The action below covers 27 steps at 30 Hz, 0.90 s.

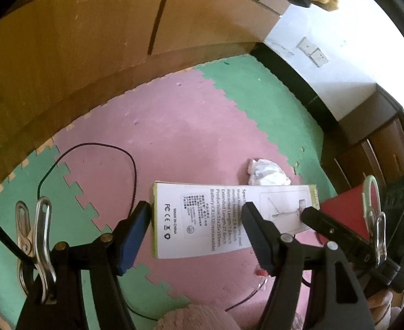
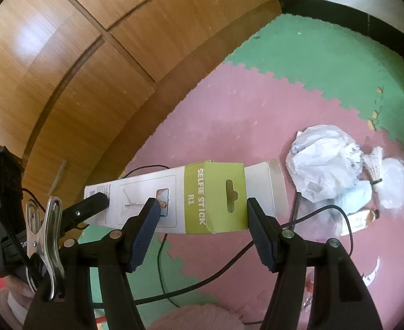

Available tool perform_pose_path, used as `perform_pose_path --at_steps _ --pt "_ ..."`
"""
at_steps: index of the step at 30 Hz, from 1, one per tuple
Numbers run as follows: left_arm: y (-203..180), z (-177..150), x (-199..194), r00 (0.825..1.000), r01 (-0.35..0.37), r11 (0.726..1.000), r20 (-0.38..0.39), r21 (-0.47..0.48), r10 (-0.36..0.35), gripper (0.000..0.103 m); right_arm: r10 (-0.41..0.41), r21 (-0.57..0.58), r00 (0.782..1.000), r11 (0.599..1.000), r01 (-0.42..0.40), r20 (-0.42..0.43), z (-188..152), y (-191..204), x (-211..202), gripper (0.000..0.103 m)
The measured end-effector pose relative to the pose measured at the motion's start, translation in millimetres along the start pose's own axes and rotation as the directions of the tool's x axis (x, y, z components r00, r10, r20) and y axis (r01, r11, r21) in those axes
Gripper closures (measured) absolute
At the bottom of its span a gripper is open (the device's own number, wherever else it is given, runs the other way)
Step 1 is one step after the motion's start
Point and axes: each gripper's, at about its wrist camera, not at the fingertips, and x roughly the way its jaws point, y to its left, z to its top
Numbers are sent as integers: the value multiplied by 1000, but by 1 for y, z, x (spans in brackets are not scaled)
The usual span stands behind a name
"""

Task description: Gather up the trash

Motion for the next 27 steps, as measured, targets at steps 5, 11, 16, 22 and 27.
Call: perform_pose_path --at_steps 5,11,16,22,27 --pt "-27 -6 -23 1000 4 998 24 63 -6 31 7 31 999 999 -8 44 -11 -4 -31 37" --pt "-56 -16 -44 999 10 992 37 125 -15 31 2 71 995 997 -10 104 -28 -10 -69 37" --pt "-79 -24 -59 999 18 984 42 174 -26 31 0 108 990 994 -15 141 -43 -16 -96 37" --pt "-107 -32 -72 998 39 972 46 234 -52 31 -21 145 982 989 -7 189 -56 -25 -129 37" --pt "-136 -35 -81 995 67 957 51 281 -84 31 -50 178 971 984 7 236 -63 -35 -158 37"
